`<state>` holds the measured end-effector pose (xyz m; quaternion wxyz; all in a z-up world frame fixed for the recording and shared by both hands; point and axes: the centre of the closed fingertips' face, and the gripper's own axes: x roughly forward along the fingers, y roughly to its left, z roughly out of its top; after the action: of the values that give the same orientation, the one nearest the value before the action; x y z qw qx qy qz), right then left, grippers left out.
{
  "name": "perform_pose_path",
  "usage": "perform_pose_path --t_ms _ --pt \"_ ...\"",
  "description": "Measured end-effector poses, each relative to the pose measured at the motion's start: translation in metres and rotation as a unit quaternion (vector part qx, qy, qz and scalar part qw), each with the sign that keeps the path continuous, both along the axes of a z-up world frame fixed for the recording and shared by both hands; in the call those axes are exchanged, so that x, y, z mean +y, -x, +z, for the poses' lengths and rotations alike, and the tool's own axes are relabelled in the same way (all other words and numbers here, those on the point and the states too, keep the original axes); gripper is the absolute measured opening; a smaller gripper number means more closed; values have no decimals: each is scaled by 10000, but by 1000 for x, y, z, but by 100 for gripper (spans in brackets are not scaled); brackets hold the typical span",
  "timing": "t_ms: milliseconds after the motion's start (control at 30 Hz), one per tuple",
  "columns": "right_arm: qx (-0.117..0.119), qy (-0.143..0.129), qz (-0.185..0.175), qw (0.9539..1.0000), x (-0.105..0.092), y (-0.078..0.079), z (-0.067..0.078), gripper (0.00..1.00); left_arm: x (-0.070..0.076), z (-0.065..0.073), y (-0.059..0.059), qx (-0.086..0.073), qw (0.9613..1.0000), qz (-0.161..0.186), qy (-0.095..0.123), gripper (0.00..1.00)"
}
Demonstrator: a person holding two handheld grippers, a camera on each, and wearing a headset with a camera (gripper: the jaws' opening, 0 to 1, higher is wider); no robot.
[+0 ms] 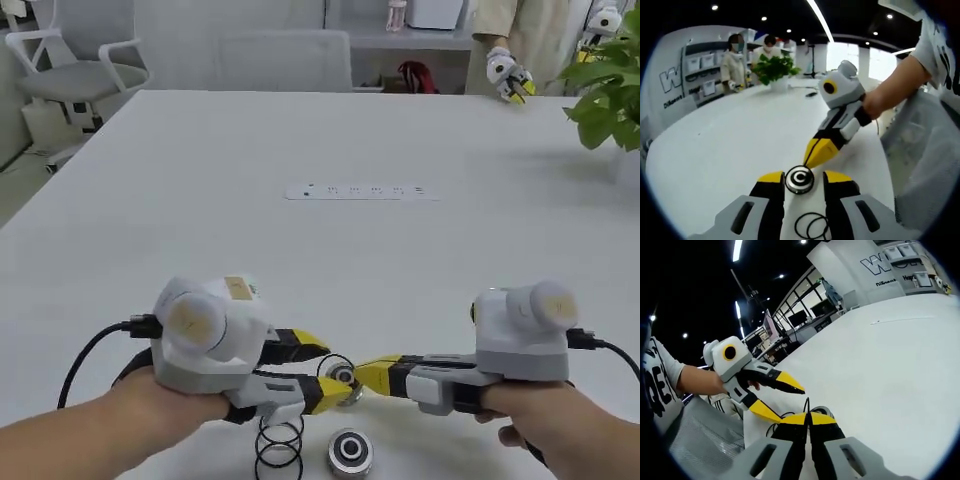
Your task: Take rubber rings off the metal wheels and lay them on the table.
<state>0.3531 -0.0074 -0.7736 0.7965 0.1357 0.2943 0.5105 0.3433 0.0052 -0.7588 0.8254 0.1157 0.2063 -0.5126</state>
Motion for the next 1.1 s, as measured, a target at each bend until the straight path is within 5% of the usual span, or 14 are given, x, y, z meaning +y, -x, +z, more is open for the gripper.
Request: perform_pose_path --t_ms 600,1100 --pt "-14 -148 156 9998 10 7 12 0 30 21 12 -100 9996 63 237 55" --pt "-11 -162 347 9993 23 15 14 0 53 24 28 -118 9995 133 245 69"
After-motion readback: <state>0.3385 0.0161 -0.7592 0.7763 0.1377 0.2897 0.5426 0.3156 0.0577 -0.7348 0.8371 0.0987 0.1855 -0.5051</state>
